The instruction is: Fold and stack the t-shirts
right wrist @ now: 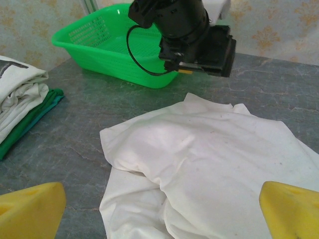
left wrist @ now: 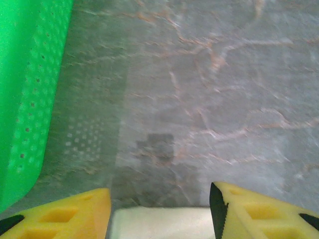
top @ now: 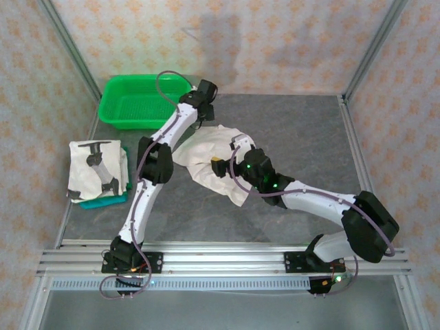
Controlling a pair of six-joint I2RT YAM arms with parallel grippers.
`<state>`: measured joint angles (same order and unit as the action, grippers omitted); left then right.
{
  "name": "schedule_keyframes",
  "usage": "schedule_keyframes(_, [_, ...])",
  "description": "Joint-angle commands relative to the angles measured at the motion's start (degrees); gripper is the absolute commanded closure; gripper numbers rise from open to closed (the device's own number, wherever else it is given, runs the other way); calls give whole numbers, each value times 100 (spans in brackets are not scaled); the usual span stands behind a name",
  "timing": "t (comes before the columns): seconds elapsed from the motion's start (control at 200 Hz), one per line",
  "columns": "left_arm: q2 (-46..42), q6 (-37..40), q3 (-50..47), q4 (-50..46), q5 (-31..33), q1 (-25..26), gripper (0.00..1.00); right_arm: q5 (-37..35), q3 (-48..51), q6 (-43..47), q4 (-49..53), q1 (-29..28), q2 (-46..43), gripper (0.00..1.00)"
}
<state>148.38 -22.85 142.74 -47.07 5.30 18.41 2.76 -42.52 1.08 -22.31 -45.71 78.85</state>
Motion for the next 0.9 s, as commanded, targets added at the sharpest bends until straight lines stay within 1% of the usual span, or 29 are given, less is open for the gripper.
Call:
schedule_keyframes(0.0, [4, -176, 211, -56, 305, -179, 44, -101, 71, -57, -27, -15, -102, 0])
schedule_keyframes(0.205, [-213, -344, 2, -114, 345, -366, 42, -182, 53, -131, -11, -17, -86, 0])
schedule_keyframes(0.3, [-356, -400, -200, -39, 290, -446, 41, -497, -1, -352, 165, -11, -77, 0])
schedule_keyframes(0.375, [-481, -346, -257, -40, 150, -438, 39, -956, -189, -677, 641, 5, -9, 1])
schedule_keyframes(0.45, [-725, -319, -449, 40, 14, -411, 35, -1484, -465, -1229, 1345, 72, 123, 1])
schedule_keyframes(0.49, [-937, -285, -650, 139, 17, -365, 33, -1583, -625, -1488, 1752, 156, 208, 1])
schedule_keyframes(0.565, [-1462, -246, -1222, 454, 86, -296, 29, -1494, -815, -1896, 2304, 341, 365, 1])
schedule_keyframes(0.665, [-2304, -271, -2171, 904, 167, -203, 24, -1070, -921, -2228, 2589, 587, 606, 1])
schedule_keyframes(0.771, [-3303, -415, -3431, 1424, 339, -104, 17, -769, -1147, -2326, 2819, 676, 952, 0])
schedule_keyframes(0.831, [-3846, -565, -4290, 1784, 432, -52, 13, -585, -1338, -2379, 2979, 725, 1204, 3])
schedule_keyframes(0.846, [-4112, -609, -4505, 1861, 460, -48, 12, -538, -1398, -2390, 3030, 734, 1280, 4])
schedule_keyframes(0.896, [-4590, -739, -5196, 2092, 565, 1, 9, -403, -1588, -2457, 3198, 780, 1516, 10])
